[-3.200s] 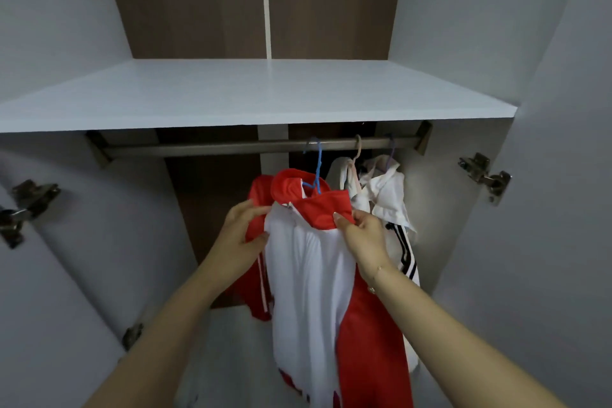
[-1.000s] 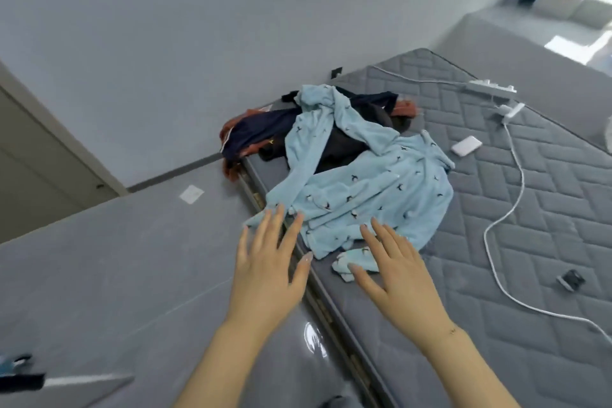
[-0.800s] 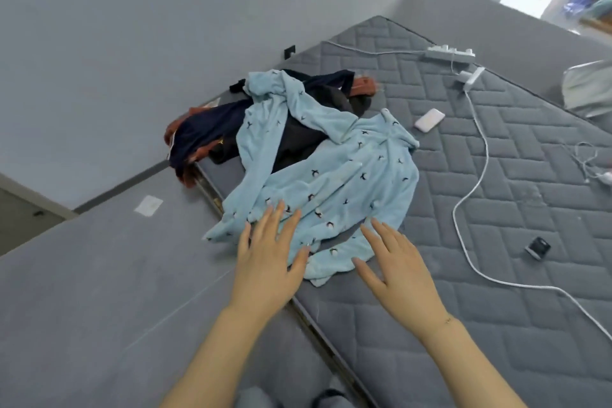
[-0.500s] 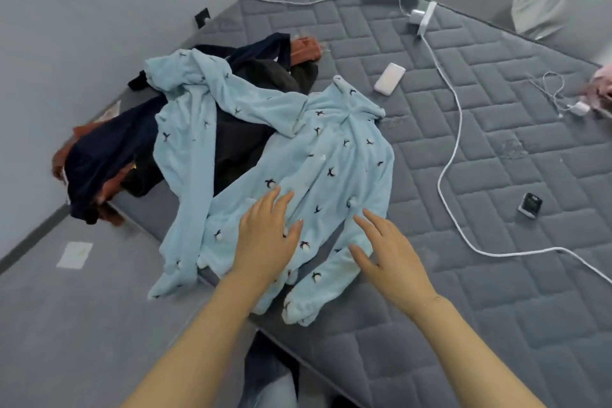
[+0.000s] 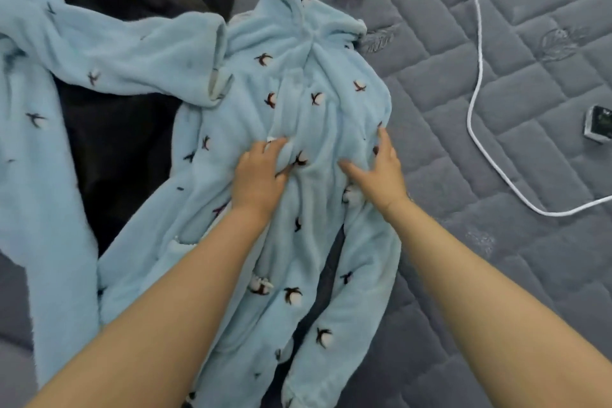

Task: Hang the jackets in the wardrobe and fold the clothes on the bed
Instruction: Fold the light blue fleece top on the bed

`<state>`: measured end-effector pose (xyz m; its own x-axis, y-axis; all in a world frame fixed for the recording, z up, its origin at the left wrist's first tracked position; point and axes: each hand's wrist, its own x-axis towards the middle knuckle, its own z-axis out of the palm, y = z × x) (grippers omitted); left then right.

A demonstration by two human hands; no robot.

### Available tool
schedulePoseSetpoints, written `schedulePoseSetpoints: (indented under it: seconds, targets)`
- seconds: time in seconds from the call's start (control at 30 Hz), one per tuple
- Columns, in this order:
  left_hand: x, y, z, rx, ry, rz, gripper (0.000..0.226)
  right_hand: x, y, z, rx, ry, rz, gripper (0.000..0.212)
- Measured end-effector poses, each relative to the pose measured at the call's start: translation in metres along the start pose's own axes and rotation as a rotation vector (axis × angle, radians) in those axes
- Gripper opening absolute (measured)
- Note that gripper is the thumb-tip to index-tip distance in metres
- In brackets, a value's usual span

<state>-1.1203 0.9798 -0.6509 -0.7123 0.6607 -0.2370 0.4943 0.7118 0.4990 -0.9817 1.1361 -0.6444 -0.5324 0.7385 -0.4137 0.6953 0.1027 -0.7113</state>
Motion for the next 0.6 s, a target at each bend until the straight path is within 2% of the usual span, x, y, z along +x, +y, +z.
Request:
schedulePoseSetpoints:
  seconds: [0.1, 0.17, 0.43, 0.53, 0.6]
  targets:
    - [-0.009, 0.005, 0.005, -0.098, 0.049, 0.058, 0.041, 0.004, 0.007, 0.008, -0.001, 0.085, -0.069, 0.044]
    - [-0.024, 0.016, 0.005, -0.163, 0.028, 0.092, 0.037, -0.017, 0.013, 0.001, 0.062, 0.121, -0.094, 0.029]
    - [-0.121, 0.103, 0.047, -0.332, -0.271, 0.149, 0.035, -0.141, 0.088, -0.089, 0.218, 0.348, -0.041, 0.019]
    - [-0.155, 0.154, 0.085, -0.378, -0.417, 0.141, 0.035, -0.179, 0.13, -0.129, 0.189, 0.369, 0.033, 0.021]
    - [-0.178, 0.185, 0.108, -0.42, -0.563, 0.127, 0.035, -0.198, 0.163, -0.154, 0.123, 0.291, 0.15, 0.022]
